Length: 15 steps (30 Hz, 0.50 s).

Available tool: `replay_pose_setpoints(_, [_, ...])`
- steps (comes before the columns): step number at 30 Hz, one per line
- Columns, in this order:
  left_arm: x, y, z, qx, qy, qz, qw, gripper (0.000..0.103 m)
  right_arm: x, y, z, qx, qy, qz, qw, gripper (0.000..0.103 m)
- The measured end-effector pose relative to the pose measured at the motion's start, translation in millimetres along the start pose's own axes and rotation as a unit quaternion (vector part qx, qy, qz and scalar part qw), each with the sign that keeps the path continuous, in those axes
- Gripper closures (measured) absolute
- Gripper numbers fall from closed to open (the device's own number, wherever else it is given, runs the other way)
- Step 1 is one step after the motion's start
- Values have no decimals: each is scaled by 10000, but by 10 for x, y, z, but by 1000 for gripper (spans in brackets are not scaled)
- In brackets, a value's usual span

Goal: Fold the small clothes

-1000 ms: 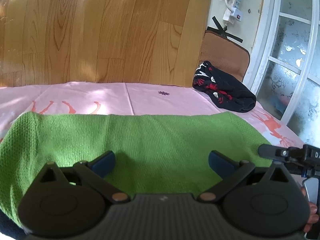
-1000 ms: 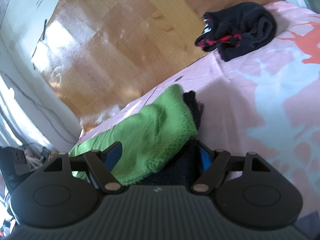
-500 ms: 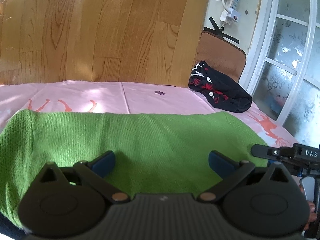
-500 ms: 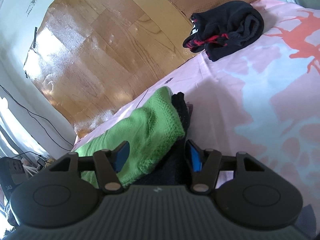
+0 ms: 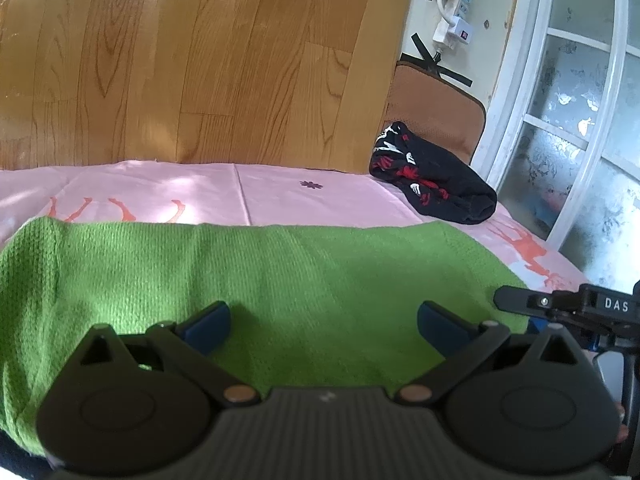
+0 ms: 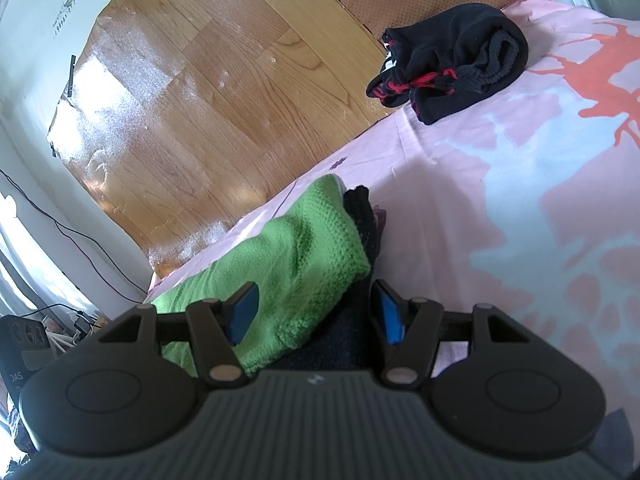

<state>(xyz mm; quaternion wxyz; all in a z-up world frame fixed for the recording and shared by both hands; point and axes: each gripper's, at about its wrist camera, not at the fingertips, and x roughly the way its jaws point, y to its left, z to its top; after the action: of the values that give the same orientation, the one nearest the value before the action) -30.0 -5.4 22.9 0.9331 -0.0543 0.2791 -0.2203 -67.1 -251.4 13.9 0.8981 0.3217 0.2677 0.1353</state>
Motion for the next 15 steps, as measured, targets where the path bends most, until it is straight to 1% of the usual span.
replay_pose_setpoints(7, [5,-3,7,48,25,0,10000,0,5,8,3,-18,2,1,10000,37])
replay_pose_setpoints(10, [-10,14,21,56,19,-57,10000,0,4,8,6,-25,4,2,10000,37])
replay_pose_setpoints(13, [-53,53,30,-18,-92,-148,9998,0,5,10,5,-24,3,-1,10000,37])
replay_pose_setpoints(15, [-88,95,41,-103,-200,-135,9997,0,7,10,7,-24,3,-2,10000,37])
